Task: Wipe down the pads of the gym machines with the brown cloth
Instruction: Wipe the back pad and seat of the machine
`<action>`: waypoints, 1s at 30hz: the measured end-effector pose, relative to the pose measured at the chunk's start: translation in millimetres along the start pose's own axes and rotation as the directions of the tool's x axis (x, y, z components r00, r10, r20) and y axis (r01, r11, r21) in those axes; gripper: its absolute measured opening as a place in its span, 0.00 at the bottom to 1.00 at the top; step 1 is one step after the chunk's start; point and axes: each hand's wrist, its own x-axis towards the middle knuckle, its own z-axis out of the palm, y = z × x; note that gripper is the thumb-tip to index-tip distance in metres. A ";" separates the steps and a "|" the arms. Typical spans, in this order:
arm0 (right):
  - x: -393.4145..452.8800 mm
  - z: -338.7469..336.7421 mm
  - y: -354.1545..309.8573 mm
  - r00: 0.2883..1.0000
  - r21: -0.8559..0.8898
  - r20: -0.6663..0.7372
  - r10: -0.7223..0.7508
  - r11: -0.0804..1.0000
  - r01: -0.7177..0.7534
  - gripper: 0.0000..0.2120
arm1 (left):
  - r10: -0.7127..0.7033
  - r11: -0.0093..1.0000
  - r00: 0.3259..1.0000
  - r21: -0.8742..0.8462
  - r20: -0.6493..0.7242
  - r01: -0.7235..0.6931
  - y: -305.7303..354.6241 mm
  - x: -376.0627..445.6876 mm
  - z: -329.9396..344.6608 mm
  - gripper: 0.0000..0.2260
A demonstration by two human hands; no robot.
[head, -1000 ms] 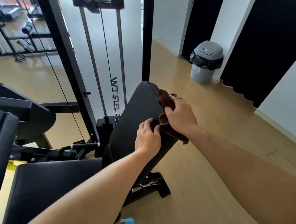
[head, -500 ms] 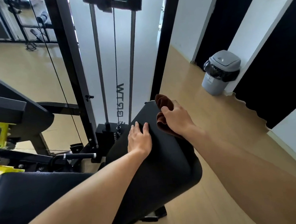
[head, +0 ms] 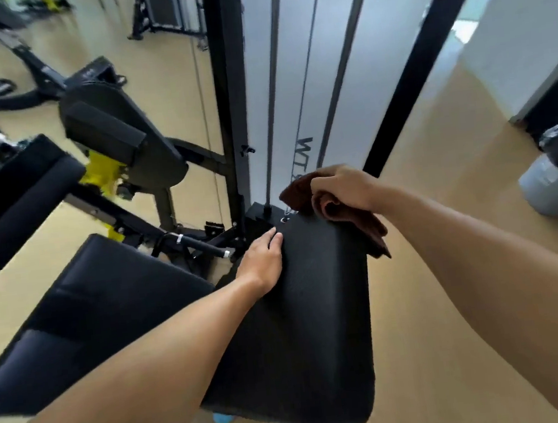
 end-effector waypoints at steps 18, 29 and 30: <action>-66.1 74.7 -66.1 0.595 -0.449 0.800 -0.079 0.579 0.681 0.13 | -0.255 0.959 0.967 0.120 -0.024 0.256 -106.1 -92.6 -7.6 0.19; -78.0 101.3 -68.7 0.675 -0.591 0.738 -0.018 0.466 0.659 0.14 | -0.398 0.907 0.917 0.151 0.012 0.392 -187.0 -136.5 -18.6 0.20; -64.1 96.8 -67.2 0.752 -0.669 0.659 -0.015 0.444 0.596 0.15 | -0.394 0.910 0.919 0.142 0.013 0.388 -186.9 -138.3 -18.7 0.20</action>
